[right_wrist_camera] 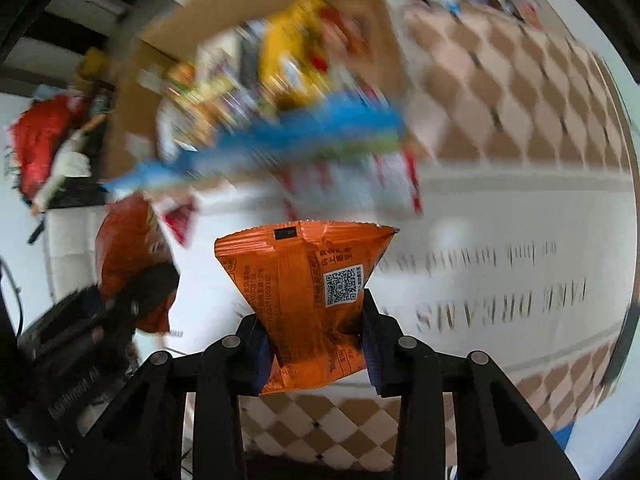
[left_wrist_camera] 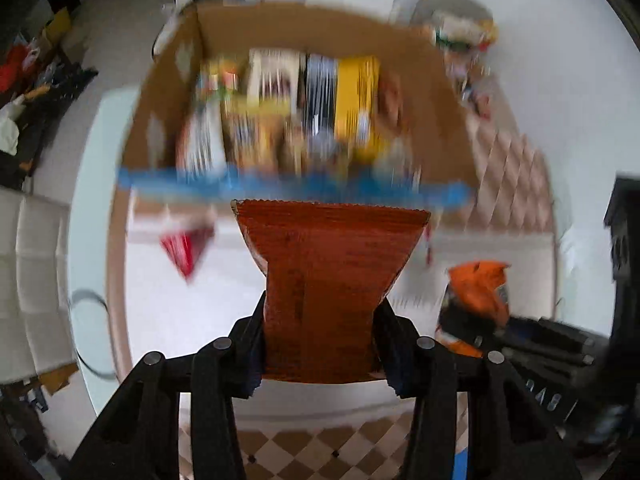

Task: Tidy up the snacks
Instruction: 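Carry both orange bags into the box and open both tools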

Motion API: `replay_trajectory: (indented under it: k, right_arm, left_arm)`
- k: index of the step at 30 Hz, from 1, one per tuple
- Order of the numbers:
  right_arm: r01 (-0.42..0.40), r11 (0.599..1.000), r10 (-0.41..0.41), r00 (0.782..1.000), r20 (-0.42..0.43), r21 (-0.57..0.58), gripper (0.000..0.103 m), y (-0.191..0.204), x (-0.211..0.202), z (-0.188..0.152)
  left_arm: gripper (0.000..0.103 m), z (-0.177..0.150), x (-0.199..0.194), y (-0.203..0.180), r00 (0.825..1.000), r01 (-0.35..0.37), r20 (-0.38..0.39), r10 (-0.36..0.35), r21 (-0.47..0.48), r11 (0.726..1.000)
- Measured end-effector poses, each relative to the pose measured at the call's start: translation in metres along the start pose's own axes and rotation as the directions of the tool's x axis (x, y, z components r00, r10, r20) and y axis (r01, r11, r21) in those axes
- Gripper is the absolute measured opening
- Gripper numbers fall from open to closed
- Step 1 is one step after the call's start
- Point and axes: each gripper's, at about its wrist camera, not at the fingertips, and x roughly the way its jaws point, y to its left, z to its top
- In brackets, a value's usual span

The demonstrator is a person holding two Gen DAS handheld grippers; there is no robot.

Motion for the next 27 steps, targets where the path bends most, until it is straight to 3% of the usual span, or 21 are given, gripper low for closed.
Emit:
replay_trajectory:
  k: [5, 11, 17, 27]
  right_arm:
    - [0.006, 0.999, -0.004, 0.997, 0.076, -0.033, 0.039, 0.017, -0.024, 0.085]
    - [0.042, 0.999, -0.041, 0.997, 0.064, -0.015, 0.039, 0.036, 0.012, 0.187]
    - [0.071, 0.997, -0.071, 0.997, 0.004, 0.019, 0.039, 0.029, 0.071, 0.240]
    - [0.054, 0.998, -0.052, 0.997, -0.059, 0.023, 0.042, 0.020, 0.114, 0.263]
  left_arm:
    - [0.044, 0.092, -0.001, 0.031, 1.000, 0.002, 0.011, -0.002, -0.038, 0.999]
    - [0.044, 0.181, 0.058, 0.067, 0.991, 0.026, -0.127, -0.042, -0.126, 0.992]
    - [0.044, 0.211, 0.107, 0.078, 0.957, 0.076, -0.265, -0.119, -0.166, 0.983]
    - [0.046, 0.207, 0.136, 0.078, 0.923, 0.034, -0.373, -0.090, -0.154, 0.988]
